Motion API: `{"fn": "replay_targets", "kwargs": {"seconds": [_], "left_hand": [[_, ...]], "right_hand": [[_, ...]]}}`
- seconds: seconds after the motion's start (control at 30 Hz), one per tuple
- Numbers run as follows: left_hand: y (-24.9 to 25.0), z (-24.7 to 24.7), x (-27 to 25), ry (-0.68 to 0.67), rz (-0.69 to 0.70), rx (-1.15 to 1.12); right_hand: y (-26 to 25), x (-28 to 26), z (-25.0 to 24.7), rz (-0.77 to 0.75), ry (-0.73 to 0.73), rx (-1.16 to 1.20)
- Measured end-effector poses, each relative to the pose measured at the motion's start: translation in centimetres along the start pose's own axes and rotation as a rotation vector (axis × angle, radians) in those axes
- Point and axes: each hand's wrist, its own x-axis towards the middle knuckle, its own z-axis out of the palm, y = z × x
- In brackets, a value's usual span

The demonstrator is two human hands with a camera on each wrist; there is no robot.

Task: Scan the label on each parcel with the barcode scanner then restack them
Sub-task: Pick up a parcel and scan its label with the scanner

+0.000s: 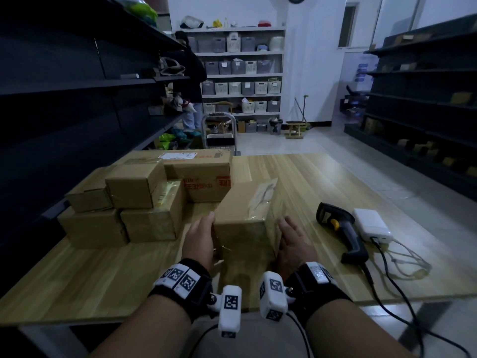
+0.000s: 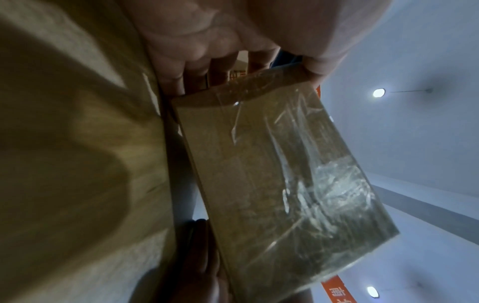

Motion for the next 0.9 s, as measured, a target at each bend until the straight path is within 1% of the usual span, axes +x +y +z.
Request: {"fn": "replay_targets", "kwargs": {"seconds": [0.07, 0.13, 0.37, 0.5, 0.6, 0.63, 0.7, 0.83, 0.9], "left_hand": [[-0.3, 0.1, 0.0, -0.014, -0.008, -0.021], [-0.3, 0.2, -0.1, -0.019, 0.008, 0.006], [-0.3, -0.3, -0.2, -0.008, 0.155, 0.109], [0.2, -0.3, -0.9, 0.006, 0.162, 0.180], [1.1, -0.3, -1.6, -0.050, 0.256, 0.332], [1.5, -0.2, -1.6, -0.079, 0.263, 0.376], [2.3, 0.0, -1.7, -0.141, 0.228, 0.420], [3.0, 0.6, -2.3, -0.185, 0.199, 0.384], [2.7, 0.5, -1.9, -0.145, 0.295, 0.359]], "right_hand": [[-0.4, -0.2, 0.1, 0.013, 0.018, -0.003], [-0.7, -0.3, -0.1, 0.012, 0.017, -0.022], [-1.0, -0.9, 0.2, 0.030, 0.000, -0.002], [-0.9, -0.6, 0.1, 0.057, -0.017, 0.040], [-0.8, -0.4, 0.1, 0.031, -0.040, 0.055], [-0.7, -0.3, 0.1, 0.019, -0.049, 0.050], [-0.6, -0.4, 0.2, 0.016, -0.065, 0.066], [-1.0, -0.8, 0.4, 0.017, -0.084, 0.061], [-1.2, -0.9, 0.3, 0.017, -0.093, 0.039]]}}
